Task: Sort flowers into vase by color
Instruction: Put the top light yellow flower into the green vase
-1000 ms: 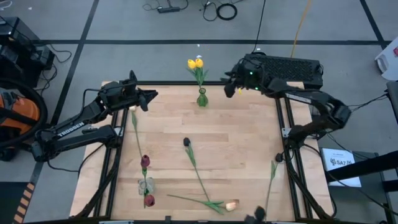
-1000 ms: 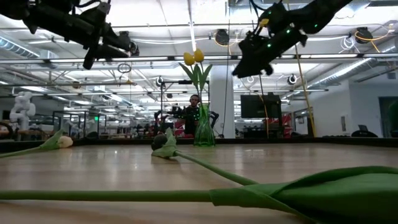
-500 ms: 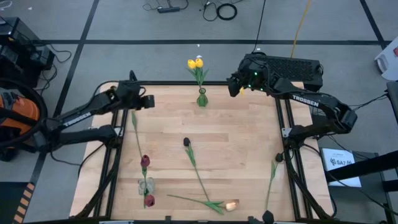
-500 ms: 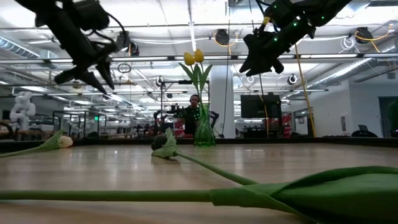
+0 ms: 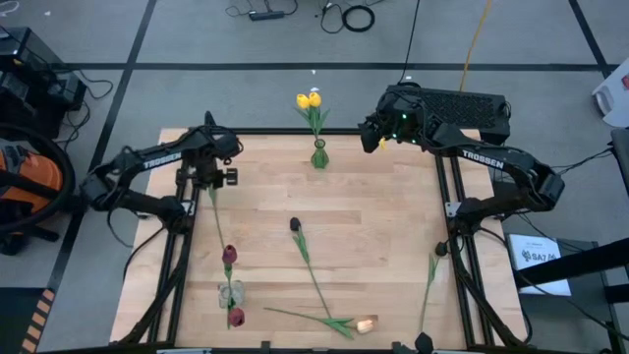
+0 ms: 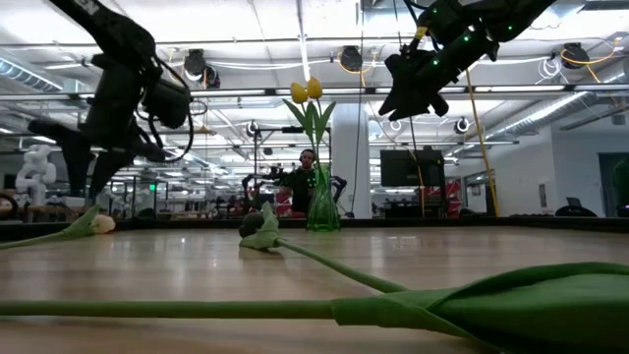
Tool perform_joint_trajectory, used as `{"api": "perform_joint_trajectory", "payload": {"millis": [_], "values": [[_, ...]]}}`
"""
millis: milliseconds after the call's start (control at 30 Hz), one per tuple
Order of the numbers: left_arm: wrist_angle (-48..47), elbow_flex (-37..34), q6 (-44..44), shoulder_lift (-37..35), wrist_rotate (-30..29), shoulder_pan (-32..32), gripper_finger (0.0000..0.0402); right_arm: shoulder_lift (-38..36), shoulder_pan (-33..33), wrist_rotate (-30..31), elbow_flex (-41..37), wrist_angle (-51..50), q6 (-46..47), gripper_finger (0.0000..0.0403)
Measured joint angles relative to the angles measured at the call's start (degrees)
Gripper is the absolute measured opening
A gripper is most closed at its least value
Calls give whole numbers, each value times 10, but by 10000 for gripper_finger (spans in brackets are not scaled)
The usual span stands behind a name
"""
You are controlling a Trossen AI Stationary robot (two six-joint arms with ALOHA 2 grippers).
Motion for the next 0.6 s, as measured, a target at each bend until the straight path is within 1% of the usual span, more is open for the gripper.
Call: {"api": "perform_joint_trajectory", "payload": {"millis": [233, 333, 467, 600], "values": [[39, -17, 10, 65, -1, 17, 116, 0, 0, 0, 0, -22, 2, 173], [64, -38, 14, 85, 0, 30, 116, 0, 0, 0, 0, -34, 0, 173], [111, -82, 17, 100, 18, 47, 116, 0, 0, 0, 0, -40, 0, 173], [163, -114, 19, 96, 39, 56, 115, 0, 0, 0, 0, -39, -3, 173]]}}
